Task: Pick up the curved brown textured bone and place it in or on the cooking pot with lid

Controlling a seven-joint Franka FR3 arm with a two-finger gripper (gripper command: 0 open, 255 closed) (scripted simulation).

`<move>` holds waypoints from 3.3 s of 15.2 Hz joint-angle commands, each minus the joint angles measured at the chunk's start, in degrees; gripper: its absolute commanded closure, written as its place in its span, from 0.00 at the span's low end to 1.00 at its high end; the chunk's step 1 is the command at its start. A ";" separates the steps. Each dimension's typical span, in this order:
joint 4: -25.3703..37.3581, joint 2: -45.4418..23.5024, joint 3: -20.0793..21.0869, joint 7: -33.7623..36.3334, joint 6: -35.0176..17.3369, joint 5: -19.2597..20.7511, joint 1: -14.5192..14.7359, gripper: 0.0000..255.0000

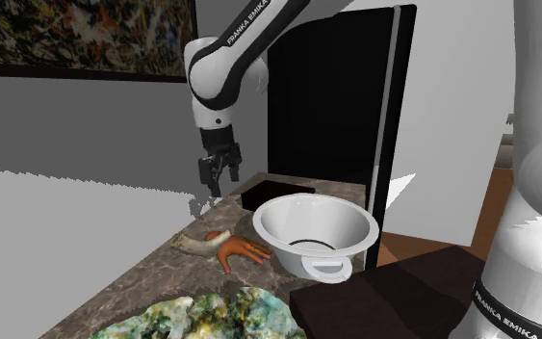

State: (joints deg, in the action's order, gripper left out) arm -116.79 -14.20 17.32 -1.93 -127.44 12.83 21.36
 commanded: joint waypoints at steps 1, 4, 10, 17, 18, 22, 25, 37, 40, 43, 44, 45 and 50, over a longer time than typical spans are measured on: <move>3.44 -2.73 -0.66 2.83 2.73 9.85 3.62 0.00; 2.72 -3.94 -1.21 3.34 0.86 10.67 3.63 0.00; 1.85 -5.95 -1.94 4.20 -1.90 12.07 3.53 0.00; 1.85 -5.94 -1.94 4.20 -1.89 12.06 3.53 1.00; 1.85 -5.94 -1.94 4.20 -1.89 12.06 3.53 1.00; 1.85 -5.94 -1.94 4.20 -1.89 12.06 3.53 1.00; 1.85 -5.94 -1.94 4.20 -1.89 12.06 3.53 1.00; -2.85 -15.31 -2.94 5.73 -22.94 26.94 9.40 0.00; -2.90 -18.78 -4.97 7.88 -28.82 33.19 12.51 0.00; -1.83 -21.19 -6.41 9.12 -30.83 35.53 13.83 0.00; -1.32 -21.99 -6.81 9.42 -31.16 35.93 14.06 0.00; -0.81 -22.78 -7.19 9.71 -31.49 36.31 14.28 0.00; 1.11 -25.66 -8.53 10.65 -32.63 37.53 15.04 0.00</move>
State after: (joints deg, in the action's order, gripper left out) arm -115.83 -39.52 9.04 8.53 -159.80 50.10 36.29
